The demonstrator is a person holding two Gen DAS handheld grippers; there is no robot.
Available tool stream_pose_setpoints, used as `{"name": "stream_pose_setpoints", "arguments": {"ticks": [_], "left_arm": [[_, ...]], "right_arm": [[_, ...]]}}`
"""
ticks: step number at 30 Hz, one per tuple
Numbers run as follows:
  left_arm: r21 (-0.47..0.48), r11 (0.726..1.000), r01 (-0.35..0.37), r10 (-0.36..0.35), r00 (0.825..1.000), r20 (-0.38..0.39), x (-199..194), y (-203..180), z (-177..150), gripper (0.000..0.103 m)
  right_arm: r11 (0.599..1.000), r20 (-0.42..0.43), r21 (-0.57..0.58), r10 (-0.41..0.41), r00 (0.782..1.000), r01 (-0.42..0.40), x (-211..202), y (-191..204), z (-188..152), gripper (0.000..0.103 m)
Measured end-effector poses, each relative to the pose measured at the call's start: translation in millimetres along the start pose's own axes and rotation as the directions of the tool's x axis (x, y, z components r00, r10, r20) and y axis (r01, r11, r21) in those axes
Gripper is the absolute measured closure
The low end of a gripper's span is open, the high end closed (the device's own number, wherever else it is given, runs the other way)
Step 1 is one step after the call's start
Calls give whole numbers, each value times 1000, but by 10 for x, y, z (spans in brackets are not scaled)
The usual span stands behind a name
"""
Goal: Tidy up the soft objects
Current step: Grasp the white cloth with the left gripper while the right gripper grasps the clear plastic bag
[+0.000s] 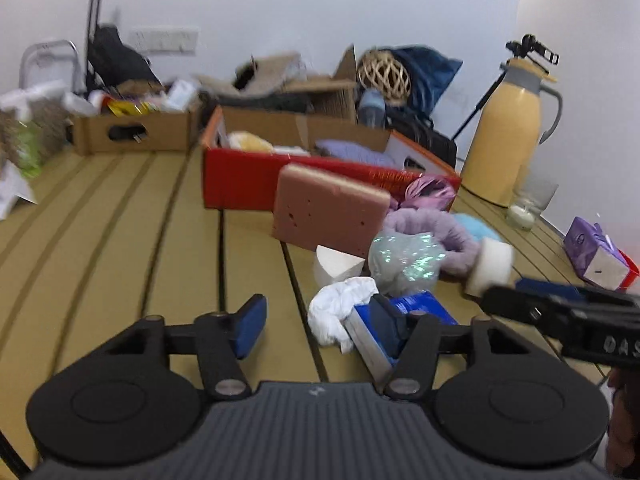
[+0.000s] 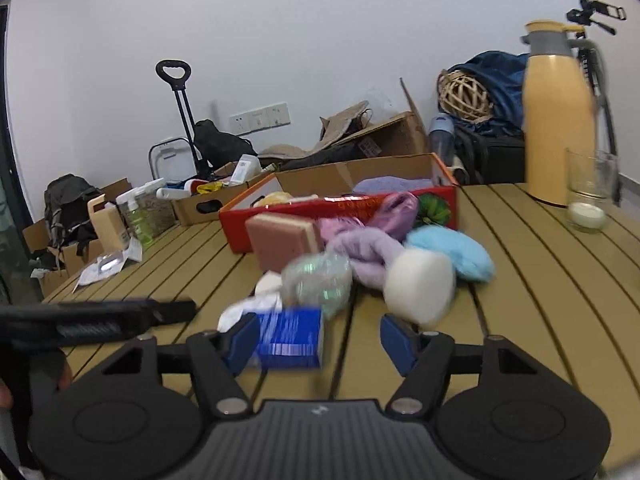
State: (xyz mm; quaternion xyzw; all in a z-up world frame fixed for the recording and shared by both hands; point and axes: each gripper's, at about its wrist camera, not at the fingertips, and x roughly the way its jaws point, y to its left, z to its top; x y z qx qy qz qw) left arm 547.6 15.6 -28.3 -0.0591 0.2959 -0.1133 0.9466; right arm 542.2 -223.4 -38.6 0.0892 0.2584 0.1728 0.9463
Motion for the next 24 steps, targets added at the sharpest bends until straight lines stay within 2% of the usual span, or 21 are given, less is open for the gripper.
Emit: {"name": "stream_pose_setpoints", "arguments": {"ticks": [2, 5, 6, 7, 8, 9, 10, 12, 18, 20, 24], "left_arm": [[-5, 1000, -9, 9, 999, -37, 203, 32, 16, 49], [-36, 999, 13, -16, 998, -65, 342, 93, 6, 63], [-42, 999, 27, -29, 997, -67, 348, 109, 5, 81], [-48, 998, 44, -47, 997, -65, 348, 125, -1, 88], [-47, 997, 63, -65, 996, -61, 344, 130, -12, 89], [-44, 997, 64, -66, 996, -55, 339, 120, -18, 92], [-42, 997, 61, -63, 997, -44, 325, 118, -23, 93], [-51, 996, 67, -69, 997, -21, 303, 125, -18, 94], [-34, 998, 49, -47, 998, 52, -9, 40, 70, 94], [-19, 999, 44, -42, 996, 81, -240, -12, 84, 94], [5, 999, 36, -37, 986, 161, -836, -129, 30, 94]], "right_arm": [[1000, -6, -20, -10, 1000, 10, 250, 18, 96, 42], [998, -31, -47, -39, 999, 37, 595, 52, 169, 48], [998, -48, -52, -44, 998, 41, 671, 61, 159, 54], [998, -55, -51, -40, 998, 37, 737, 64, 134, 57], [999, -63, -46, -32, 997, 29, 783, 64, 109, 61], [999, -72, -40, -25, 997, 22, 825, 67, 91, 73], [999, -71, -44, -23, 997, 20, 835, 75, 88, 79], [998, -49, -64, -33, 998, 30, 824, 109, 91, 85], [994, 9, -99, -46, 999, 47, 642, 222, 88, 93], [992, 48, -115, -43, 998, 48, 433, 273, 81, 98], [993, 110, -108, -28, 994, 40, -110, 341, 37, 98]]}}
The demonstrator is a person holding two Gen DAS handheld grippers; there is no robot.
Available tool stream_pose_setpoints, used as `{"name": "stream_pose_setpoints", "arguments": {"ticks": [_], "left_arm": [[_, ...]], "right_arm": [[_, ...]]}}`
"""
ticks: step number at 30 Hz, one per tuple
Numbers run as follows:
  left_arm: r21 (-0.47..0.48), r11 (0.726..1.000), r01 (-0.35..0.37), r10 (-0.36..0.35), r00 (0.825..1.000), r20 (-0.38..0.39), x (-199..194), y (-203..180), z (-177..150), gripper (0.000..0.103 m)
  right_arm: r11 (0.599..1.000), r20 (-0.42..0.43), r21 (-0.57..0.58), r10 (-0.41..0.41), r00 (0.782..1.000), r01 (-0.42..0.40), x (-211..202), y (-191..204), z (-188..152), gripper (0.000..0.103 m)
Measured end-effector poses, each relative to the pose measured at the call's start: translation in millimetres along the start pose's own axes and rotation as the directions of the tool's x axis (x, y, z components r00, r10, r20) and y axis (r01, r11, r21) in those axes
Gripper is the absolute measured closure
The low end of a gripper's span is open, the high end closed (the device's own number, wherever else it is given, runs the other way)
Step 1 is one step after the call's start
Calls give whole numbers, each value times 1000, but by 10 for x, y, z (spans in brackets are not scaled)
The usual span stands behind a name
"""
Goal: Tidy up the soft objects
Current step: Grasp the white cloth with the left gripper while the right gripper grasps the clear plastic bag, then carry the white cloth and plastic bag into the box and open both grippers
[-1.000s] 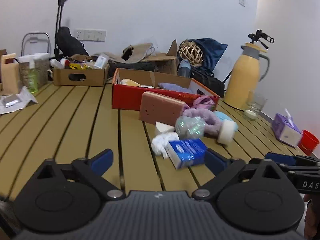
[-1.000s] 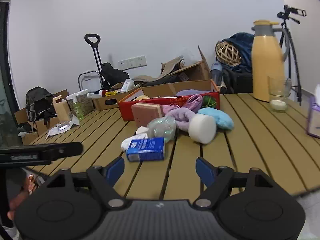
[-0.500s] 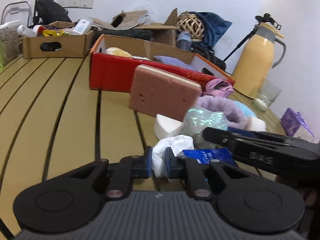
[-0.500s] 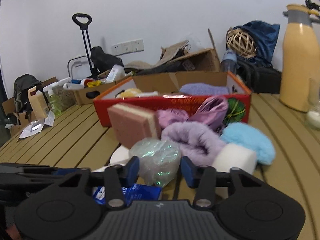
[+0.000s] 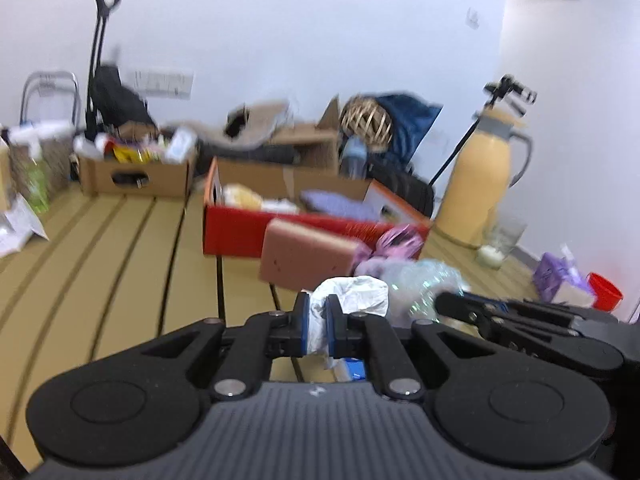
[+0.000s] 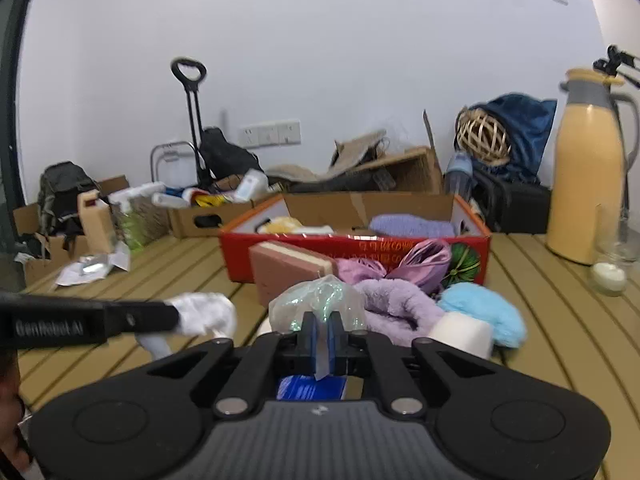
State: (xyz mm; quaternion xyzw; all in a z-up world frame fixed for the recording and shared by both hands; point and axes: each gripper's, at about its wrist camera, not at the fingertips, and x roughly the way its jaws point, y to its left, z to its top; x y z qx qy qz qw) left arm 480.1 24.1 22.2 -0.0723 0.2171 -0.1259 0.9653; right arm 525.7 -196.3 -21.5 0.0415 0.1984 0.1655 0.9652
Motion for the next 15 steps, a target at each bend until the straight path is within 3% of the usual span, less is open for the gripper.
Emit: {"name": "stream_pose_setpoints", "arguments": {"ticks": [7, 15], "left_arm": [[-18, 1000, -2, 3, 998, 62, -703, -172, -129, 94], [-6, 1000, -16, 16, 994, 104, -904, -238, -101, 94]], "right_arm": [[1000, 58, 24, 17, 998, -18, -905, 77, -105, 98], [999, 90, 18, 26, 996, -28, -1201, 128, -122, 98]]}}
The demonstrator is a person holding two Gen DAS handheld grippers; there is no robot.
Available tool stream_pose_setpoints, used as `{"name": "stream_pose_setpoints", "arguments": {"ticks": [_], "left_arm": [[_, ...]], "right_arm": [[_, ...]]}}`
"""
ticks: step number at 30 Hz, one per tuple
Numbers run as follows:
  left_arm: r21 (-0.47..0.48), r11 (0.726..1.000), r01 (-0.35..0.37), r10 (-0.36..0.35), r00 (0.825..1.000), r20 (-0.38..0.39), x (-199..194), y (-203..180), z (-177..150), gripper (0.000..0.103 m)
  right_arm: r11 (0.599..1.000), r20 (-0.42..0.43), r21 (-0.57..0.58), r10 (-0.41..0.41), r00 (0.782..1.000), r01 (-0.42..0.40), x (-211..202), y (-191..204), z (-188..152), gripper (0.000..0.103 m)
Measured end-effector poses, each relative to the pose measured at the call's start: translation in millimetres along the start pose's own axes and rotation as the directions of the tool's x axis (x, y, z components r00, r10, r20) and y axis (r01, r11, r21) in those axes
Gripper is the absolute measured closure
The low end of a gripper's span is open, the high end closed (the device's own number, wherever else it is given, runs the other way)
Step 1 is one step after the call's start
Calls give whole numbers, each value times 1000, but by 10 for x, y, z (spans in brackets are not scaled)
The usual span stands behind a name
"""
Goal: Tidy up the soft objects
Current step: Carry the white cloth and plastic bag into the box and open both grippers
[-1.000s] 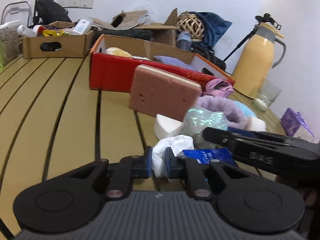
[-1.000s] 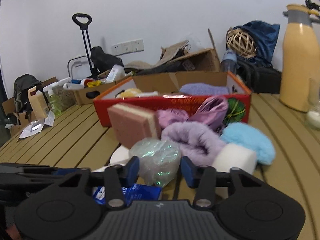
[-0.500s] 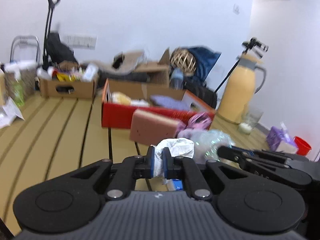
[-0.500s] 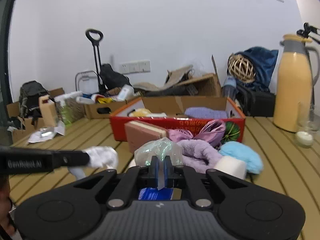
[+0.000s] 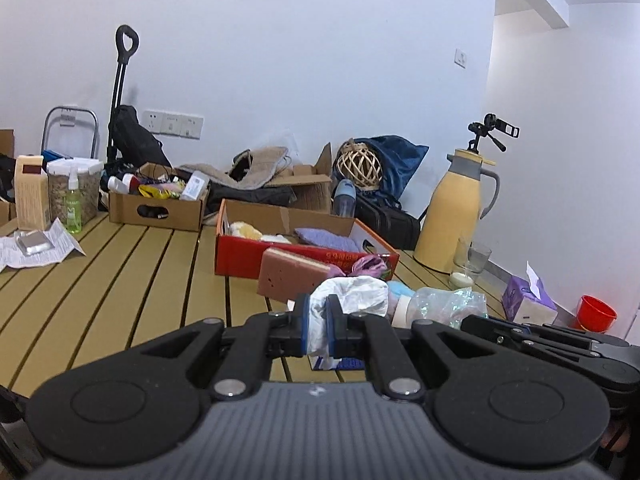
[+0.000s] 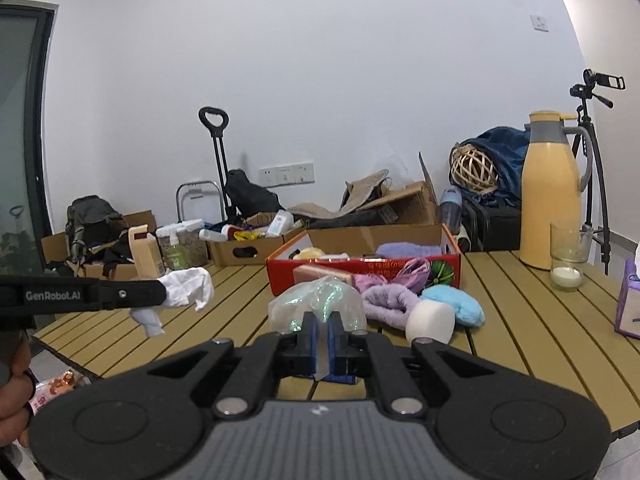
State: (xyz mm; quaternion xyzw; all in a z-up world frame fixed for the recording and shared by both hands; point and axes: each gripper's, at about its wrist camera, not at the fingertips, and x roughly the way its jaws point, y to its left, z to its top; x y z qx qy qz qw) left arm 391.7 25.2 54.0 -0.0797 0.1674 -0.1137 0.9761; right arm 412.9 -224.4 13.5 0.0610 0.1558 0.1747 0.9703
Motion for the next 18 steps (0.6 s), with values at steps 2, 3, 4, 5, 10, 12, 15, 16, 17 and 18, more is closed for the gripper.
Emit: {"name": "stream_pose_setpoints", "arguments": {"ticks": [2, 3, 4, 5, 10, 12, 15, 16, 17, 18], "left_arm": [[1, 1000, -4, 4, 1000, 2, 26, 18, 14, 94], [0, 1000, -6, 6, 1000, 1, 58, 30, 22, 94], [-1, 1000, -10, 10, 1000, -1, 101, 48, 35, 94], [-2, 1000, -14, 14, 1000, -2, 137, 59, 44, 94], [47, 998, -49, 48, 999, 10, 586, 140, 234, 94], [73, 995, -74, 73, 997, 18, 893, 199, 348, 94], [86, 992, -95, 95, 995, 8, 1379, 316, 577, 94], [102, 990, -103, 102, 995, 9, 1541, 350, 664, 94], [119, 987, -110, 109, 994, 11, 1732, 389, 778, 94], [128, 986, -108, 108, 994, 3, 1894, 424, 877, 94]], "right_arm": [[1000, 5, -8, -7, 1000, 7, 23, 0, 10, 98], [1000, 7, -18, -16, 1000, 16, 45, 3, 12, 98], [999, 6, -29, -23, 1000, 23, 76, -1, 12, 98], [999, 5, -31, -23, 1000, 23, 110, -12, 18, 98], [1000, -6, -28, 8, 1000, -8, 458, -157, 212, 98], [999, -18, -13, 42, 999, -42, 716, -266, 386, 98], [996, -69, 3, 94, 993, -94, 1222, -450, 640, 98], [994, -87, 9, 113, 990, -112, 1392, -510, 713, 98], [991, -107, 14, 135, 985, -135, 1564, -567, 787, 98], [988, -126, 25, 153, 980, -151, 1759, -630, 880, 98]]}}
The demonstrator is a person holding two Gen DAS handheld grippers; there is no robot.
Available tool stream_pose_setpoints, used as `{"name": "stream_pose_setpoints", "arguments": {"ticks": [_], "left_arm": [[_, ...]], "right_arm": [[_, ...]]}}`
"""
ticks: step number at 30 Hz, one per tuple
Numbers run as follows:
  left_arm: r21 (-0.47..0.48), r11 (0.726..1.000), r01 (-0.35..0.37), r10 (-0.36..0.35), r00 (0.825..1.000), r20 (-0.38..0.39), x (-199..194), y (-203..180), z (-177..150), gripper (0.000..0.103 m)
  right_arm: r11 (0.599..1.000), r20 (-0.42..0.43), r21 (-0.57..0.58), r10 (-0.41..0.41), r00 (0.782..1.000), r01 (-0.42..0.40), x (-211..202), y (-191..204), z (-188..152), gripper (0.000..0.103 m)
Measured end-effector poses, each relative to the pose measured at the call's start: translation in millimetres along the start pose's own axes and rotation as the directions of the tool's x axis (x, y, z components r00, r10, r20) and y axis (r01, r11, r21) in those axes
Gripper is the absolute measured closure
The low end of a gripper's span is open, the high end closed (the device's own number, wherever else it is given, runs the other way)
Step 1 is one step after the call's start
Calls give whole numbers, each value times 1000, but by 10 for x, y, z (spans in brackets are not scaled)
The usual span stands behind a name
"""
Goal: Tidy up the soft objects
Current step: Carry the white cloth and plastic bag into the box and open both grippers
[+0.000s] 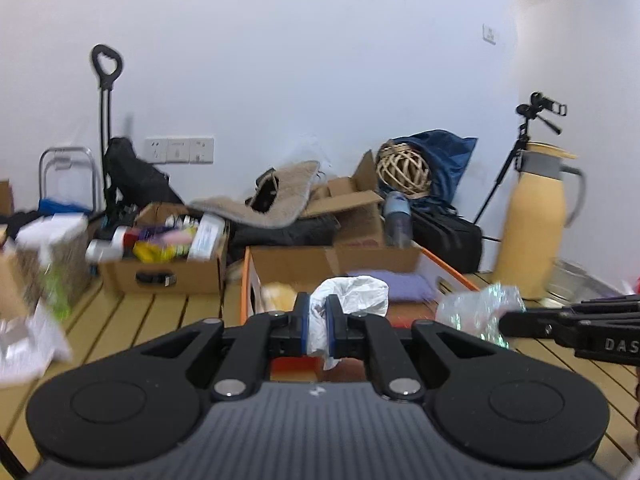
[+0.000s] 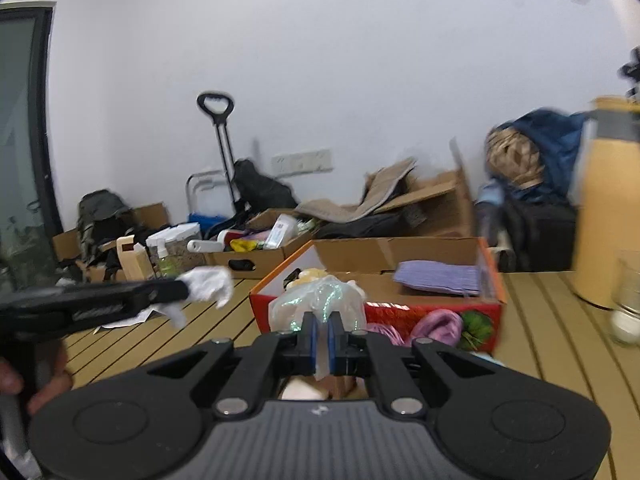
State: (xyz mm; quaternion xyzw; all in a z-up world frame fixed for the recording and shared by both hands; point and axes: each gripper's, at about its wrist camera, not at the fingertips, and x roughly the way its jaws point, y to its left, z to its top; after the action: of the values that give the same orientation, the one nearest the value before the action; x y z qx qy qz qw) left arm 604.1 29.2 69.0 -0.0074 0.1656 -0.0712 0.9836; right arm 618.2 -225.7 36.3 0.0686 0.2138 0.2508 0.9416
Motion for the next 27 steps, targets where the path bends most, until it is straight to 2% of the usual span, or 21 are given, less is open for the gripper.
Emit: {"name": "stream_pose_setpoints", "arguments": {"ticks": [2, 4, 7, 9, 11, 12, 14, 15, 16, 17, 18, 19, 20, 21, 24, 27], "left_arm": [[23, 1000, 6, -5, 999, -34, 443, 67, 225, 94], [56, 998, 4, 0, 997, -78, 909, 114, 370, 94], [97, 995, -33, 48, 987, -156, 1623, 179, 443, 94], [96, 995, -36, 58, 969, -239, 2104, 241, 462, 94], [53, 998, -28, 44, 941, -335, 2494, 331, 443, 93], [37, 998, -55, 65, 928, -367, 2684, 370, 422, 93], [61, 995, -82, 99, 912, -398, 2910, 408, 379, 92], [53, 995, -79, 94, 907, -409, 2986, 433, 381, 83], [40, 997, -67, 78, 902, -424, 3037, 463, 392, 62], [31, 998, -54, 62, 898, -435, 3061, 487, 402, 52], [22, 998, -52, 57, 902, -428, 3055, 508, 408, 49], [24, 998, -52, 58, 904, -423, 3030, 516, 415, 49], [31, 998, -49, 58, 904, -423, 3007, 516, 416, 48], [30, 999, -46, 54, 906, -419, 2979, 527, 419, 47], [11, 999, -50, 50, 910, -412, 2863, 565, 503, 46], [12, 998, -63, 62, 919, -389, 2615, 538, 682, 41]], "right_arm": [[999, -49, -3, 32, 998, -33, 358, -147, 252, 98], [999, -91, -31, 22, 996, -25, 809, -270, 526, 98], [1000, -195, -12, 14, 981, -17, 1576, -532, 807, 98], [1000, -268, 8, -5, 963, 7, 2093, -688, 905, 98], [999, -321, 25, -21, 947, 31, 2542, -814, 968, 97], [998, -341, 38, -34, 940, 49, 2746, -877, 997, 97], [995, -377, 66, -40, 926, 69, 3089, -984, 1003, 95], [992, -380, 94, -44, 924, 86, 3215, -1035, 978, 93], [989, -385, 114, -40, 922, 91, 3300, -1074, 943, 90], [987, -389, 131, -34, 920, 92, 3370, -1107, 904, 85], [983, -397, 154, -26, 917, 95, 3425, -1141, 856, 79], [980, -416, 177, -11, 909, 93, 3466, -1171, 812, 72], [978, -421, 187, -8, 907, 95, 3478, -1192, 784, 62], [977, -412, 189, -16, 911, 102, 3462, -1201, 773, 56], [977, -376, 184, -32, 926, 109, 3310, -1194, 865, 55], [975, -348, 190, -43, 937, 115, 3031, -1165, 1062, 54]]}}
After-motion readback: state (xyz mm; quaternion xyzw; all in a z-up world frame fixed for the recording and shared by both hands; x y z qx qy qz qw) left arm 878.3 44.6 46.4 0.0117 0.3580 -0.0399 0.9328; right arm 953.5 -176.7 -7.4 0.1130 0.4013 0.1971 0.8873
